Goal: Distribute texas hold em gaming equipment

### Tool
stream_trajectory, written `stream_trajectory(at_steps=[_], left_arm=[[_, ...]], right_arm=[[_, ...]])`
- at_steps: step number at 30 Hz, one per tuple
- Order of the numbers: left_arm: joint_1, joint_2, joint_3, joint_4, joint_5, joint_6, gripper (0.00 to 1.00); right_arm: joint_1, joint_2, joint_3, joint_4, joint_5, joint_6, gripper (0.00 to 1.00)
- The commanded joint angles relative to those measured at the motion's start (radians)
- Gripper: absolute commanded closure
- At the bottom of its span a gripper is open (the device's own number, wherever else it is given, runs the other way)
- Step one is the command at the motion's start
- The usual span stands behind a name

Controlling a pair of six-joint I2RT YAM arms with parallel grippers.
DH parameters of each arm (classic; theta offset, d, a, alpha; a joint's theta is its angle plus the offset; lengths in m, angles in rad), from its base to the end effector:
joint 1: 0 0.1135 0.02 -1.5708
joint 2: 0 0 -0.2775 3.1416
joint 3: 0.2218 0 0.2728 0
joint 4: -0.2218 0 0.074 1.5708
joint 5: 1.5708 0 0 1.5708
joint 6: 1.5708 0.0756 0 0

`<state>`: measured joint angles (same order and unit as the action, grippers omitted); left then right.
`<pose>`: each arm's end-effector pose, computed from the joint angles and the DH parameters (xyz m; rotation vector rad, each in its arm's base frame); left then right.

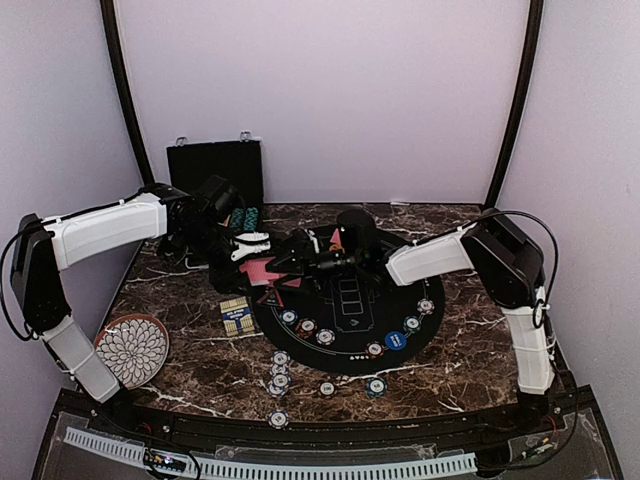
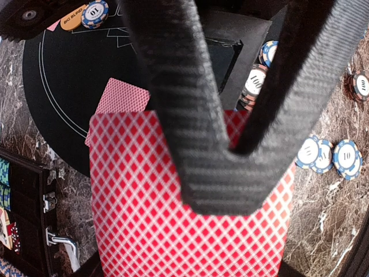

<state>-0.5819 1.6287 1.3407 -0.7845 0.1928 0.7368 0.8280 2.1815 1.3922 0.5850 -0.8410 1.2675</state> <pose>0.3087 -0.2205 0.2423 1.6584 2.0342 -0.2013 0.3176 0.4292 0.1690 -0.3027 2.3270 2.0476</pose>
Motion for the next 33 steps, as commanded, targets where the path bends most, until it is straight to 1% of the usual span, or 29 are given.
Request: stream_trajectory(at_steps=[1, 7, 12, 17, 23, 27, 33], left_arm=[[0.000, -0.027, -0.007, 0.012, 0.004, 0.006, 0.98], [-0.001, -0.017, -0.021, 0.017, -0.024, 0.016, 0.98], [-0.001, -0.015, -0.031, 0.020, -0.030, 0.019, 0.98], [-0.001, -0.015, -0.031, 0.023, -0.035, 0.025, 0.99], [-0.001, -0.013, -0.032, 0.021, -0.037, 0.025, 0.99], [-0.001, -0.013, -0.032, 0.021, -0.038, 0.026, 0.99], [0.000, -0.013, -0.032, 0.017, -0.042, 0.026, 1.00]], right_arm=[[0.018, 0.028, 0.046, 0.078, -0.014, 0.036, 0.40], [0.020, 0.026, 0.045, 0.084, -0.022, 0.042, 0.59], [0.016, -0.001, 0.025, 0.028, -0.026, -0.001, 0.72], [0.015, -0.014, 0.012, 0.009, -0.031, -0.010, 0.84], [0.011, -0.042, 0.007, -0.022, -0.029, -0.033, 0.95], [0.010, -0.057, 0.007, -0.031, -0.028, -0.036, 1.00], [0.008, -0.065, 0.005, -0.033, -0.032, -0.034, 1.00]])
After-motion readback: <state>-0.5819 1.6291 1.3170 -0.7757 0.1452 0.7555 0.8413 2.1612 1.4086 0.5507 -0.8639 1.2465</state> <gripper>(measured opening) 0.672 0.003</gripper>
